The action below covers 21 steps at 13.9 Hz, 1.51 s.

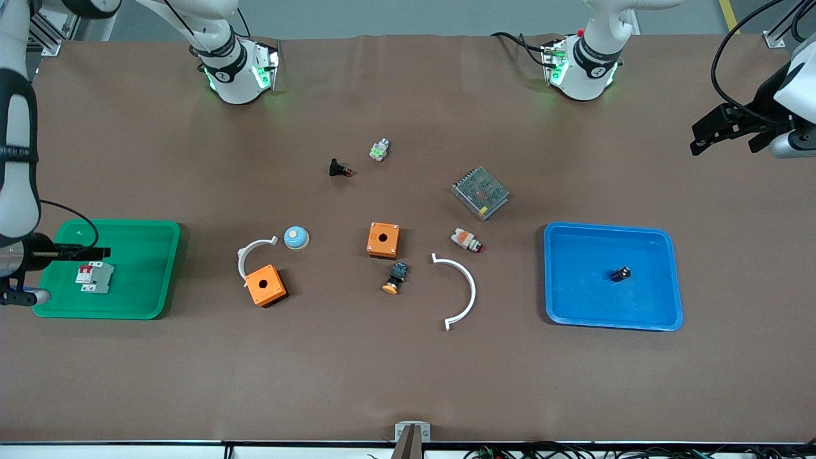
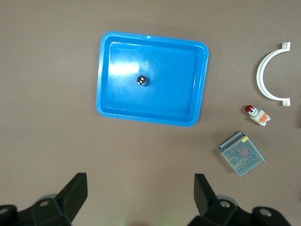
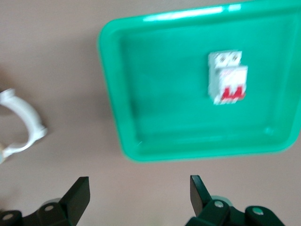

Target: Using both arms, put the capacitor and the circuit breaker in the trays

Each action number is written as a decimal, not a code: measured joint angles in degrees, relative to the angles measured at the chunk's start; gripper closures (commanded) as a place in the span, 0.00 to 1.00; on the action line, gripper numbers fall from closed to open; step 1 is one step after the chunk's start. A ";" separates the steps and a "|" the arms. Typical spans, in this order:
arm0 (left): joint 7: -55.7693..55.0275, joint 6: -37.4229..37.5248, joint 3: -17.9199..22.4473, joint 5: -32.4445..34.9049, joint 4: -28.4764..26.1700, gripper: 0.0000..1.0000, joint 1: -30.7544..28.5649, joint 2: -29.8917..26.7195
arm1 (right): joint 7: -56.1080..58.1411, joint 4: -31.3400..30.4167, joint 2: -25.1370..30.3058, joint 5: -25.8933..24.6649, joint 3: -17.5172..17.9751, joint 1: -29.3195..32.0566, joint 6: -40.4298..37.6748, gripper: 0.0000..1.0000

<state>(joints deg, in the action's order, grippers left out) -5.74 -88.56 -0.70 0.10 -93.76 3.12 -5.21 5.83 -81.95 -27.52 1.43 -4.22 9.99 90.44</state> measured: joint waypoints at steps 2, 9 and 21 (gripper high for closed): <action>0.00 -0.08 -0.02 0.00 0.13 0.00 0.09 0.10 | -6.01 -5.57 7.53 0.01 0.17 -4.07 -1.47 0.05; 0.00 -0.15 0.14 0.00 2.40 0.00 -0.06 0.80 | -14.54 -17.46 27.61 0.00 -0.02 -11.04 -1.86 0.00; 0.00 -0.14 0.23 0.00 2.70 0.00 0.19 2.15 | -14.51 -3.24 28.53 0.00 -0.65 -9.98 -1.11 0.00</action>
<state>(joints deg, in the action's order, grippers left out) -5.74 -88.70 -0.47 0.10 -91.06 3.31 -3.07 -8.69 -85.19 1.01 1.43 -4.87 0.01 89.33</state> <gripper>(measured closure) 0.000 0.000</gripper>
